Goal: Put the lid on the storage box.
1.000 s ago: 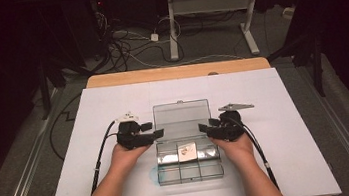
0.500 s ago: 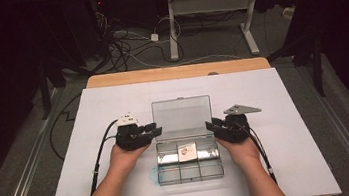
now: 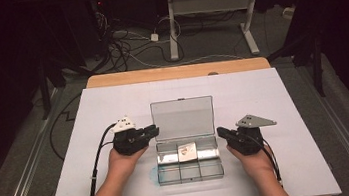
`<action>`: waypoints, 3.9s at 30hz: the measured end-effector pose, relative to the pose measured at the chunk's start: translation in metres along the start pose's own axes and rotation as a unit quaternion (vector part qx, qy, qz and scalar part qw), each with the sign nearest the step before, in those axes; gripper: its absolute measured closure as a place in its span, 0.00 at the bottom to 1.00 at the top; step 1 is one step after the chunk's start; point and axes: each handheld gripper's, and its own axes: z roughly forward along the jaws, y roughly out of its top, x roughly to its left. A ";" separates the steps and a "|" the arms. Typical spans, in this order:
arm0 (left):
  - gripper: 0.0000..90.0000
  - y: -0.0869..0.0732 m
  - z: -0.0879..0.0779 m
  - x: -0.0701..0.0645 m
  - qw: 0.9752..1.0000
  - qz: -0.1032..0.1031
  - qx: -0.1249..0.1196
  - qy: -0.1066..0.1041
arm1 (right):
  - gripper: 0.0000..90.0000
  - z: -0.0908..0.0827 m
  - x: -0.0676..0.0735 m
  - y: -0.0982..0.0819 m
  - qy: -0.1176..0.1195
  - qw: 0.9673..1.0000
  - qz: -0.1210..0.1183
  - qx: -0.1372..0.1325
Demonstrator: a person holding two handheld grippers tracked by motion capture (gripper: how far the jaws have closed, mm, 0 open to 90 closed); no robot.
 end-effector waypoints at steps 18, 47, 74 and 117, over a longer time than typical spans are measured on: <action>0.83 -0.005 -0.011 -0.015 1.000 0.023 -0.018 0.005 | 1.00 -0.002 0.016 -0.001 0.033 0.999 -0.030 0.001; 0.82 -0.008 -0.024 -0.029 1.000 0.024 -0.003 0.004 | 1.00 -0.015 0.024 0.001 0.053 0.998 -0.030 -0.009; 0.78 -0.022 -0.030 -0.043 0.999 0.039 0.024 0.007 | 1.00 -0.018 0.024 -0.005 0.059 0.998 -0.030 0.002; 0.96 -0.051 -0.047 -0.077 0.997 0.049 0.062 -0.025 | 0.57 -0.047 0.001 -0.052 -0.004 0.998 -0.009 0.065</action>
